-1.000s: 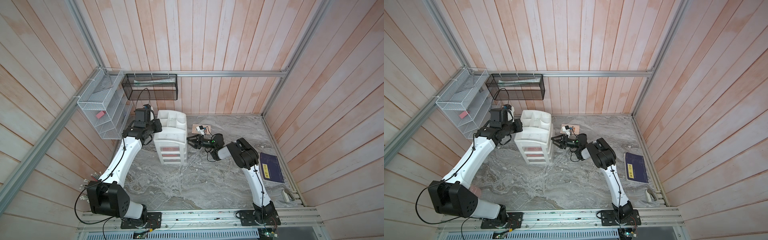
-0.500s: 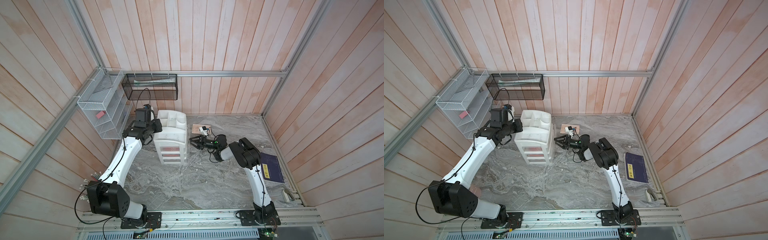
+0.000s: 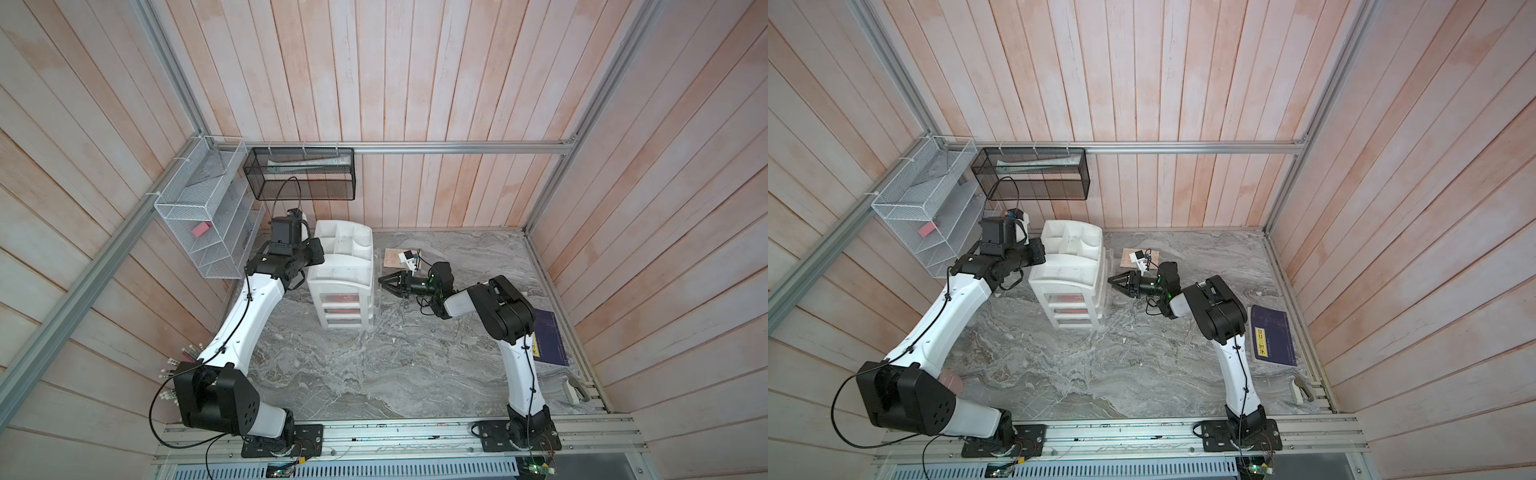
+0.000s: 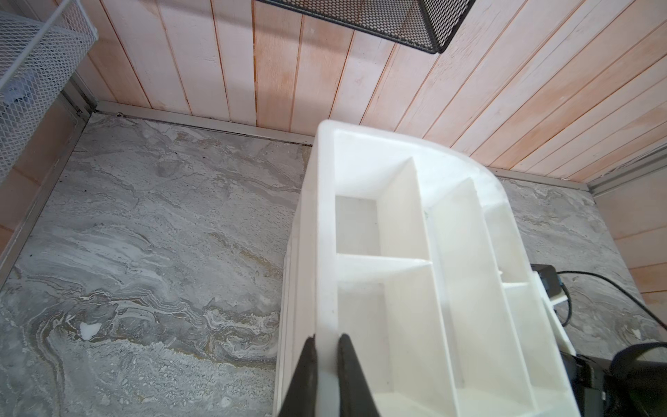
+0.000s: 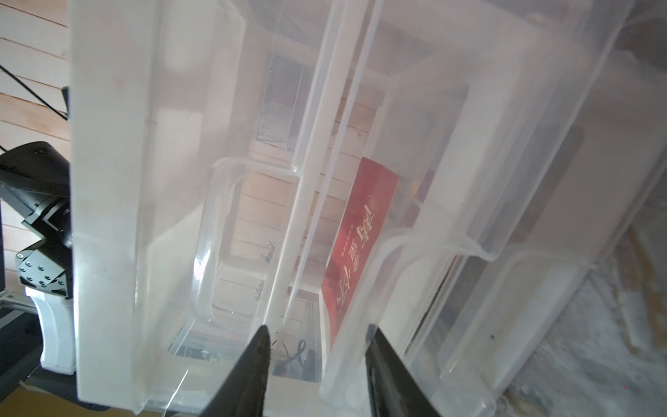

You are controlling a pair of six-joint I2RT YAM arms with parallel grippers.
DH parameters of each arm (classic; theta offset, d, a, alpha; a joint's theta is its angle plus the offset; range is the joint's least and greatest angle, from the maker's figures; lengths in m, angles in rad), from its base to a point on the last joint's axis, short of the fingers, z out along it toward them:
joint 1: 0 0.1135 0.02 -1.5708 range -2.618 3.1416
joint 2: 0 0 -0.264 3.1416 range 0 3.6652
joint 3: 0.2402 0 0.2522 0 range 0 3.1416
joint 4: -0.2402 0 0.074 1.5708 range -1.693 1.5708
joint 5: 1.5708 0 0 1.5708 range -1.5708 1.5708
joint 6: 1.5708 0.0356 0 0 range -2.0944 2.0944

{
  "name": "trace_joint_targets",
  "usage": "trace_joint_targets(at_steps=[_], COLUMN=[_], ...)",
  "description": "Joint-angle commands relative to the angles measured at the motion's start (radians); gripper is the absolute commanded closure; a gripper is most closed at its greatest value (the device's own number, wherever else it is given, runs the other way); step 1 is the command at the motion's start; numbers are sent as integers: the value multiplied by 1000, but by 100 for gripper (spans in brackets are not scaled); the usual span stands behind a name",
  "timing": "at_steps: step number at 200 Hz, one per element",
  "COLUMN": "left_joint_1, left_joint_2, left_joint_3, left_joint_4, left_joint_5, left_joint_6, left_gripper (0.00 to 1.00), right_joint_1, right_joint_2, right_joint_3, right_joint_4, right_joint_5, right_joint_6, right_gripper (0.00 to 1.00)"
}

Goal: Take the postcards out of the drawer
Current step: Open the drawer at the center of the board.

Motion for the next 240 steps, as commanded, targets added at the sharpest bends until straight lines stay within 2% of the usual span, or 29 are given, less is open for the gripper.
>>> trace_joint_targets(at_steps=[1, 95, 240], left_joint_1=[5, 6, 14], left_joint_2=[12, 10, 3], left_joint_3=[-25, -29, -37], left_joint_4=[-74, -71, -67], left_joint_5=[-35, -43, -49], left_joint_6=[17, 14, 16], left_gripper=[100, 100, 100], right_joint_1=[-3, -15, -141], right_joint_2=[-72, -165, -303], right_joint_3=[3, -18, -116], right_joint_4=[-136, -333, -510], right_joint_5=[36, 107, 36], right_joint_6=[-159, -284, -402], right_gripper=[59, 66, 68])
